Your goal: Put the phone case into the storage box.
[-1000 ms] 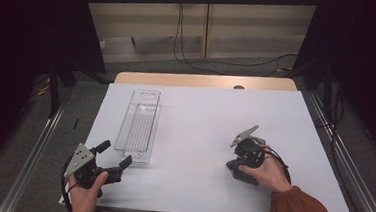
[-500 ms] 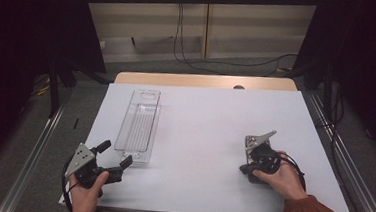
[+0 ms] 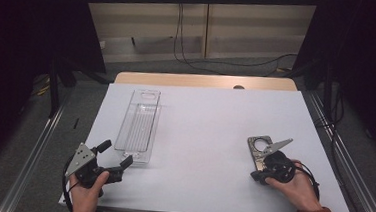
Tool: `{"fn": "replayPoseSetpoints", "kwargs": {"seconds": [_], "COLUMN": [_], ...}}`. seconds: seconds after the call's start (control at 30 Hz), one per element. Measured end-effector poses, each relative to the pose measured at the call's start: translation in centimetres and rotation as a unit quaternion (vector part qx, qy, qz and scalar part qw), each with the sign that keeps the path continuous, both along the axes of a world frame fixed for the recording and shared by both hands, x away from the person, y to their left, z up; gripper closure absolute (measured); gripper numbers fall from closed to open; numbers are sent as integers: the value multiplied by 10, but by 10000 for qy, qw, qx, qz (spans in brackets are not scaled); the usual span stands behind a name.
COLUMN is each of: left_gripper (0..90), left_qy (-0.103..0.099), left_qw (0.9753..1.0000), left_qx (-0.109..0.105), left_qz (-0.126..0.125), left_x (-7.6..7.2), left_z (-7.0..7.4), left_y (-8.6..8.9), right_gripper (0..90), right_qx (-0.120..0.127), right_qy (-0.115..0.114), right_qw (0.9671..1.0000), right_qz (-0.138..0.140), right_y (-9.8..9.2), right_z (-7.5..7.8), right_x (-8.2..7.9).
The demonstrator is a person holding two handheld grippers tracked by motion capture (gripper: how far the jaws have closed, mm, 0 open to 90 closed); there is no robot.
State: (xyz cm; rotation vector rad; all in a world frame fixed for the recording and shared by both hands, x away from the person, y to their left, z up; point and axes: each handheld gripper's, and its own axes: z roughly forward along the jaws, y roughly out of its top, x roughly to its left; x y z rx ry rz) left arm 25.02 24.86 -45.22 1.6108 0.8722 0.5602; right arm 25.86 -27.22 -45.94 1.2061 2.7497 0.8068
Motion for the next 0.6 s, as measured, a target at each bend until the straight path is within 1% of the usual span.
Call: {"fn": "replayPoseSetpoints", "kwargs": {"seconds": [0.03, 0.07, 0.13, 0.17, 0.2, 0.23, 0.27, 0.3, 0.33, 0.37, 0.4, 0.43, 0.5, 0.6], "left_gripper": [35, 34, 34, 34, 34, 34, 34, 34, 34, 34, 34, 34, 34, 34], "left_qy": [7, 9, 4, 1, -4, 0, 6, 7, 20, 25, -1, 6, 1, 2], "left_qw": [10000, 10000, 10000, 10000, 10000, 10000, 10000, 10000, 10000, 10000, 10000, 10000, 10000, 10000], "left_qx": [-2, 2, 0, -2, 6, 18, 47, 16, -34, -9, -11, -17, -2, -16], "left_qz": [4, 3, -1, -2, 4, -19, -6, -5, 2, 2, 4, -57, -82, -38], "left_x": [0, 0, 0, 0, 0, 0, 0, 1, 1, 1, 2, 2, 3, 2], "left_z": [0, 0, 0, 0, 0, 0, 0, 0, 0, 0, 0, 0, 0, 0], "left_y": [0, 0, 0, 0, 0, 1, 2, 1, 0, 0, -1, -2, -2, -1], "right_gripper": [900, 900, 900, 900, 900, 900, 900, 900, 900, 900, 900, 900, 900, 900], "right_qx": [-26, 3, -38, -40, -20, -41, -56, -76, -83, -141, -149, -140, -110, -55], "right_qy": [-24, 24, -19, 0, -36, -17, -59, -29, -60, -80, -86, -78, -102, -87], "right_qw": [10000, 10000, 9999, 9998, 9998, 9998, 9998, 9997, 9996, 9994, 9993, 9993, 9993, 9992], "right_qz": [-25, -94, -123, -173, -180, -210, -202, -242, -266, -316, -319, -327, -342, -380], "right_y": [-2, -4, -8, -9, -10, -11, -12, -12, -13, -14, -15, -15, -15, -15], "right_z": [0, 0, 0, 0, -1, -1, -1, 0, 0, 0, 1, 1, -1, -1], "right_x": [0, 0, 2, 2, 3, 3, 4, 4, 4, 5, 5, 5, 5, 4]}}
